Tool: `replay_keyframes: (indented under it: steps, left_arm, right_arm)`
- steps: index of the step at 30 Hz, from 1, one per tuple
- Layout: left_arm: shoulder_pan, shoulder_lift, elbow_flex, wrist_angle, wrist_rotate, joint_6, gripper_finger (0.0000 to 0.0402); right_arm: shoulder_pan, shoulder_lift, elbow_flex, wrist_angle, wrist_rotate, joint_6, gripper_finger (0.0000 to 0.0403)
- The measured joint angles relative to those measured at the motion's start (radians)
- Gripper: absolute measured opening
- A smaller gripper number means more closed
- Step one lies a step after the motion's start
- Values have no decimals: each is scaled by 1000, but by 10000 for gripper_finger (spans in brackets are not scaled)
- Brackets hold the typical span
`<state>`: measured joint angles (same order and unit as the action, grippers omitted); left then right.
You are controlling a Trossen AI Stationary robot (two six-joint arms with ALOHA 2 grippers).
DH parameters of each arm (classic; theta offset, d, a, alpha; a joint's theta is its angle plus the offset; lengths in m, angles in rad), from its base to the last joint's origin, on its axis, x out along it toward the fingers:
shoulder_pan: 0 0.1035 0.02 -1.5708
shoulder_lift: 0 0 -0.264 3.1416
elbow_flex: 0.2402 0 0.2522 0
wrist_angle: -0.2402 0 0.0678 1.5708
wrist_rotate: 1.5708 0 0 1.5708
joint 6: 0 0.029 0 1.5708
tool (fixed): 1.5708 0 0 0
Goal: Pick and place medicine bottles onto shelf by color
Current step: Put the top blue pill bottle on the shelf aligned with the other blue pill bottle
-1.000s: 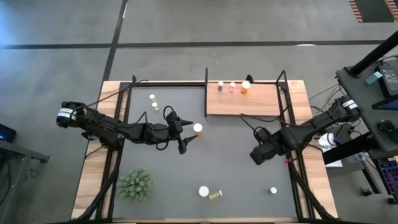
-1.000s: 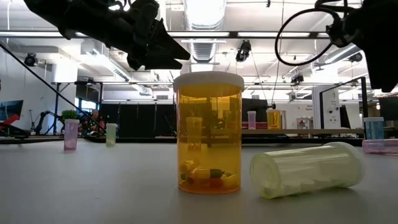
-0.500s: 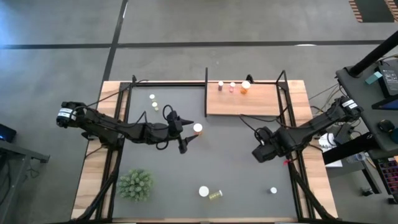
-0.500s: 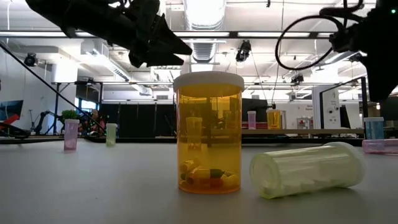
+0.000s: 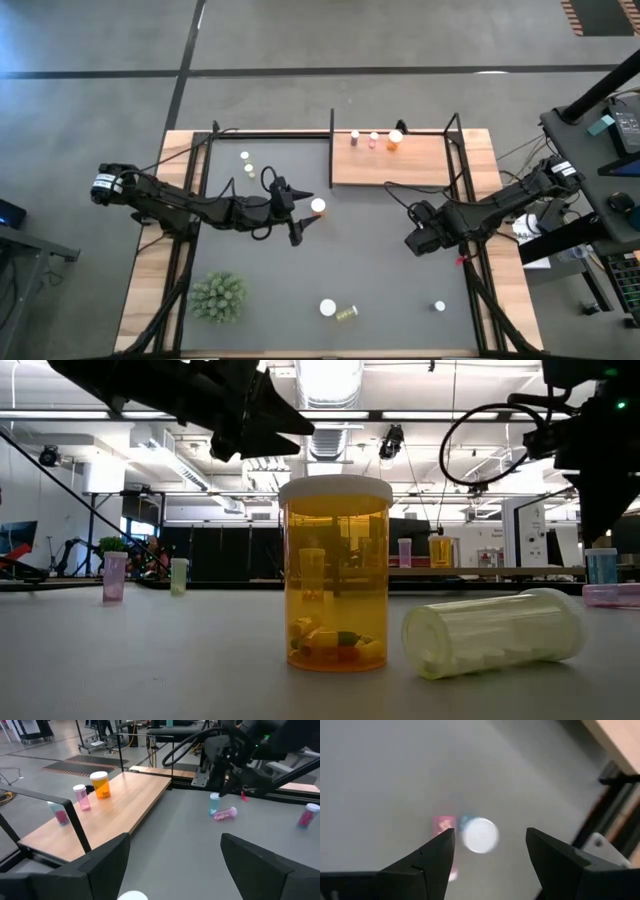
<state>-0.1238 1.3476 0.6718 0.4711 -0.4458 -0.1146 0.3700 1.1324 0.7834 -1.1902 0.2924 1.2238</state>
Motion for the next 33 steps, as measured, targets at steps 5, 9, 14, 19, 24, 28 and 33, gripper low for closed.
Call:
replay_keyframes:
  steps: [5, 9, 14, 19, 24, 28, 33]
  left_arm:
    - [0, 0, -1, 0, 0, 0, 295]
    - [0, 0, -3, 0, 0, 0, 295]
    - [0, 0, -3, 0, 0, 0, 295]
    - [0, 0, -5, -1, 0, -1, 295]
    - [0, 0, -6, -1, 0, -1, 295]
    - [0, 0, -5, -1, 0, -1, 295]
    - [0, 0, -7, -1, 0, -1, 295]
  right_arm:
    - [-19, 0, -1, 48, 0, -57, 232]
    - [-39, 0, -3, 20, 0, -71, 232]
    - [-72, 0, -19, 24, -3, -97, 231]
    - [-95, 0, -43, 29, -31, -115, 230]
    - [-96, 0, -57, 68, -64, -140, 230]
    - [-96, 1, -65, 74, -75, -143, 226]
    - [-96, 1, -68, 75, -78, -145, 208]
